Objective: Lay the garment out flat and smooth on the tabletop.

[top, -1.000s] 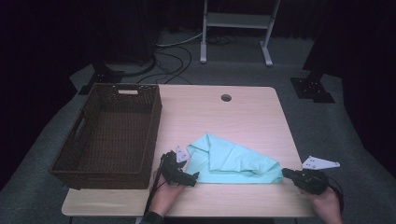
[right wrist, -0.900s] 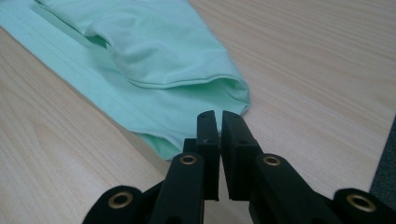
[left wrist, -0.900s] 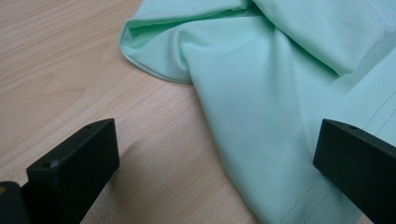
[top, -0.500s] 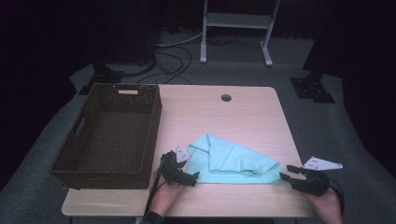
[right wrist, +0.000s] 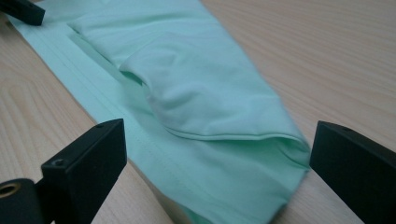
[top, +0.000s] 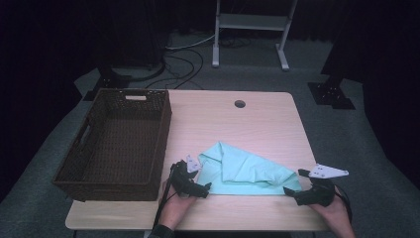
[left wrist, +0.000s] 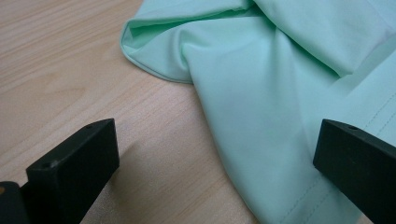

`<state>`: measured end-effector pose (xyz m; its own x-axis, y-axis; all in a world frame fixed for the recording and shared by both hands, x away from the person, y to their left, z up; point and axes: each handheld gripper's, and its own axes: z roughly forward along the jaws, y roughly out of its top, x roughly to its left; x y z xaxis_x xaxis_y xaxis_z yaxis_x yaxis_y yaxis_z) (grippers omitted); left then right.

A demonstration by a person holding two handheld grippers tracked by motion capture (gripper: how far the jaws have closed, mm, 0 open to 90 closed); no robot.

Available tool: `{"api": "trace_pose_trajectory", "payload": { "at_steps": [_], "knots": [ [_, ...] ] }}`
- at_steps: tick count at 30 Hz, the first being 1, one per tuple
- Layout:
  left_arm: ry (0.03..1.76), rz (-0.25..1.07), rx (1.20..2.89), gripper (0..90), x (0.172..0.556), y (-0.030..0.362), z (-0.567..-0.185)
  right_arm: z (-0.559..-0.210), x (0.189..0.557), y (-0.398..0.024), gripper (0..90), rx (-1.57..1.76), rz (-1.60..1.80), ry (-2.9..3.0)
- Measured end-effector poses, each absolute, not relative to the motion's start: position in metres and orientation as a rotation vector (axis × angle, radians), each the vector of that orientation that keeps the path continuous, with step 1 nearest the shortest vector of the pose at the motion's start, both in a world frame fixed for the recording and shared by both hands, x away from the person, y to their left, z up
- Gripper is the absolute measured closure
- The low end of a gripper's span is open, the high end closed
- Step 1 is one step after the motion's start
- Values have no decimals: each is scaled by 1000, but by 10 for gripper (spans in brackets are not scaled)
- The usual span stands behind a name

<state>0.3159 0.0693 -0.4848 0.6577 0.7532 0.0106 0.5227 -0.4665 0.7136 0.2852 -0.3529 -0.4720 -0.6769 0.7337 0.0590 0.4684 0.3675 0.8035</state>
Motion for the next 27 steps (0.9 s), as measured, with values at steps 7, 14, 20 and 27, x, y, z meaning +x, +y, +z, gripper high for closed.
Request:
{"api": "trace_pose_trajectory", "payload": {
  "at_steps": [7, 14, 20, 27],
  "knots": [
    [979, 423, 2178, 0, 316, 69, -485, -482, 290, -341, 34, 1041, 1143, 2401],
    [943, 438, 2168, 0, 320, 64, -471, -487, 291, -340, 35, 1053, 1107, 2429],
    [872, 425, 2149, 0, 330, 52, -460, -487, 291, -338, 37, 1051, 1084, 2438],
    [813, 351, 2237, 0, 352, 25, -475, -487, 291, -337, 38, 1043, 1063, 2439]
  ]
}}
